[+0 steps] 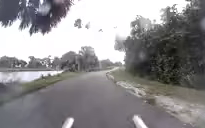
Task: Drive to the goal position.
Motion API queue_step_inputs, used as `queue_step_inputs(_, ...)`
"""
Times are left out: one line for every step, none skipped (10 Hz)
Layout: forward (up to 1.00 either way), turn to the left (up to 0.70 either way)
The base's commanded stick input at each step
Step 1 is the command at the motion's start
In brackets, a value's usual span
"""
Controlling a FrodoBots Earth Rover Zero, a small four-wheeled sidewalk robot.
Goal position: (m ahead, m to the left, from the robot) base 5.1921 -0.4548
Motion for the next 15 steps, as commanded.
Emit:
queue_step_inputs(0.85, 0.0)
queue_step_inputs(0.85, 0.0)
queue_step_inputs(0.85, 0.0)
queue_step_inputs(0.85, 0.0)
queue_step_inputs(0.85, 0.0)
queue_step_inputs(0.85, 0.0)
queue_step_inputs(0.85, 0.0)
queue_step_inputs(0.85, 0.0)
queue_step_inputs(0.85, 0.0)
queue_step_inputs(0.85, 0.0)
queue_step_inputs(0.85, 0.0)
queue_step_inputs(0.85, 0.0)
queue_step_inputs(0.85, 0.0)
queue_step_inputs(0.85, 0.0)
queue_step_inputs(0.85, 0.0)
